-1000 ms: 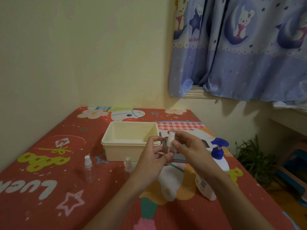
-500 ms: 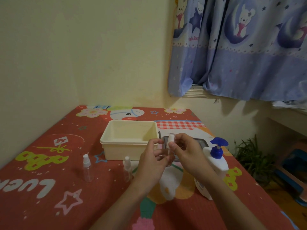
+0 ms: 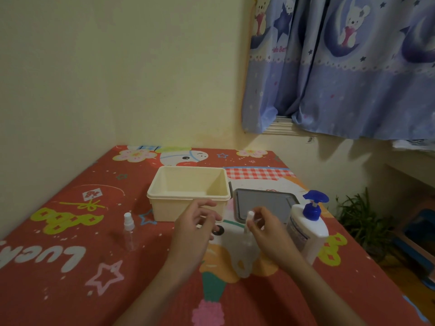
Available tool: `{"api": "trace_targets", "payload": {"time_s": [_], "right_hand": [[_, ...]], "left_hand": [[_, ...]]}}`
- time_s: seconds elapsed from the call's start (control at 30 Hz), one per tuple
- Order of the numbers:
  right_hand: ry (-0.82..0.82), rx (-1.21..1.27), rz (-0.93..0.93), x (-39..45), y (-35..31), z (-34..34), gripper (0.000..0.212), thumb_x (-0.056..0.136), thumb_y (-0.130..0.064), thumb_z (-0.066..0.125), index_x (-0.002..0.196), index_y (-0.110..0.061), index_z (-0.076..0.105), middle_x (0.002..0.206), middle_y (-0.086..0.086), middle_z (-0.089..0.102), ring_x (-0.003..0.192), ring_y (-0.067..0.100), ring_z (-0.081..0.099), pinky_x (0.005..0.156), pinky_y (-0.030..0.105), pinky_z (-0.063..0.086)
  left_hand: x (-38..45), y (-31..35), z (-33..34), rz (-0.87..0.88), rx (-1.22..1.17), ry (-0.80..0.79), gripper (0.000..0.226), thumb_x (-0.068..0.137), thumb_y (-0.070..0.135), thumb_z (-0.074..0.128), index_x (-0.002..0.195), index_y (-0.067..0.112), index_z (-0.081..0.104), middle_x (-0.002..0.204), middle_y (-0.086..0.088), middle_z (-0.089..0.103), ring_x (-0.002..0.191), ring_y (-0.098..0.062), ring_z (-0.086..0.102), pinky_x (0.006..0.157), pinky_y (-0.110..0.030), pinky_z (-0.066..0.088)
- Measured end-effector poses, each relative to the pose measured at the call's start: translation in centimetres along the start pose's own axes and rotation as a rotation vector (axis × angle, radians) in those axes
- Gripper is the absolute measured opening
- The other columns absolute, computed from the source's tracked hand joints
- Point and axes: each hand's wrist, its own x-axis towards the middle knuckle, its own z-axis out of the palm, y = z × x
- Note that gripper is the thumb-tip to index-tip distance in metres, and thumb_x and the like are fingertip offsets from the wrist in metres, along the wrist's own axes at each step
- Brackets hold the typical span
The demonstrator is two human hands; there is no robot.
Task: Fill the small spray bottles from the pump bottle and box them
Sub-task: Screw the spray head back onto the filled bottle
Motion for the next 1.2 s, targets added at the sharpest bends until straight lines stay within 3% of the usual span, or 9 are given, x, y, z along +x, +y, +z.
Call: {"api": "trace_targets", "payload": {"time_s": [0.17,0.23,0.33,0.47,0.57,0.7,0.8,1.0,1.2], "right_hand": [[-0.034,-0.068,0.018,-0.3,1.0,0.5,0.013,0.099,-0.038,0.042,0.104,-0.029,0.050,0.088,-0.016,0.058,0.077,0.000,0.058,0.054,0.012,0.046],[-0.039,-0.072,0.016,-0.4,1.2,0.6,0.015,0.099,-0.039,0.040,0.105,-0.029,0.050,0.090,-0.013,0.060,0.077,0.002,0.060,0.056,0.014,0.049],[-0.053,-0.086,0.025,-0.3,1.4,0.7,0.013,0.099,-0.038,0.041,0.105,-0.030,0.049,0.093,-0.011,0.061,0.079,0.003,0.061,0.061,0.018,0.054],[-0.065,-0.066,0.033,0.0,1.4,0.4,0.023,0.096,-0.038,0.046,0.115,-0.025,0.052,0.110,-0.007,0.059,0.089,0.001,0.059,0.065,0.015,0.050],[0.028,-0.033,0.044,0.6,0.8,-0.1,0.034,0.093,-0.044,0.049,0.119,-0.022,0.052,0.116,-0.008,0.052,0.092,0.005,0.059,0.078,0.026,0.054],[0.167,-0.008,-0.002,1.2,-0.4,-0.4,0.018,0.095,-0.038,0.046,0.106,-0.025,0.053,0.105,-0.007,0.056,0.088,0.011,0.057,0.082,0.038,0.054],[0.224,0.010,-0.047,1.3,-1.4,-0.3,0.012,0.096,-0.034,0.046,0.099,-0.025,0.053,0.098,-0.007,0.055,0.078,0.010,0.056,0.075,0.037,0.054],[0.241,0.019,-0.127,0.9,-2.9,0.1,0.009,0.097,-0.028,0.047,0.098,-0.023,0.054,0.096,-0.010,0.054,0.077,0.007,0.055,0.071,0.031,0.052],[0.234,0.048,-0.164,1.0,-3.8,0.1,0.006,0.097,-0.024,0.048,0.098,-0.025,0.053,0.096,-0.012,0.055,0.078,0.006,0.055,0.067,0.023,0.049]], "left_hand": [[0.1,-0.3,-2.0,0.033,-0.020,0.179,0.019,0.094,0.005,0.054,0.092,0.022,0.061,0.083,-0.001,0.068,0.068,-0.011,0.060,0.059,-0.037,0.048],[0.2,-0.4,-2.6,0.049,-0.006,0.242,0.017,0.094,0.004,0.053,0.092,0.020,0.061,0.087,-0.004,0.066,0.070,-0.010,0.058,0.063,-0.029,0.049],[0.1,-0.5,-3.0,0.055,0.040,0.314,0.012,0.095,0.004,0.054,0.094,0.013,0.061,0.085,-0.004,0.064,0.062,0.003,0.055,0.051,-0.009,0.045],[0.1,-1.8,-3.5,0.003,0.130,0.344,0.007,0.095,0.011,0.057,0.101,0.013,0.059,0.087,-0.003,0.060,0.067,0.013,0.056,0.054,-0.004,0.043],[0.2,-3.6,-3.9,-0.102,0.194,0.265,0.020,0.090,0.024,0.066,0.106,0.018,0.055,0.094,-0.004,0.063,0.071,0.004,0.061,0.056,-0.010,0.047],[0.4,-6.0,-3.9,-0.204,0.339,0.172,0.046,0.071,0.040,0.082,0.103,0.026,0.053,0.095,0.004,0.065,0.078,-0.013,0.066,0.070,-0.036,0.055],[0.6,-6.7,-3.6,-0.200,0.421,0.147,0.055,0.063,0.039,0.087,0.102,0.024,0.052,0.090,0.004,0.063,0.078,-0.010,0.062,0.063,-0.028,0.047],[0.8,-7.1,-3.4,-0.178,0.412,0.153,0.040,0.064,0.025,0.088,0.089,0.018,0.058,0.082,0.007,0.066,0.076,-0.009,0.062,0.062,-0.027,0.048],[1.4,-6.2,-3.6,-0.134,0.186,0.048,0.022,0.076,0.014,0.080,0.085,0.029,0.066,0.087,0.006,0.073,0.084,-0.014,0.069,0.075,-0.043,0.059]]}}
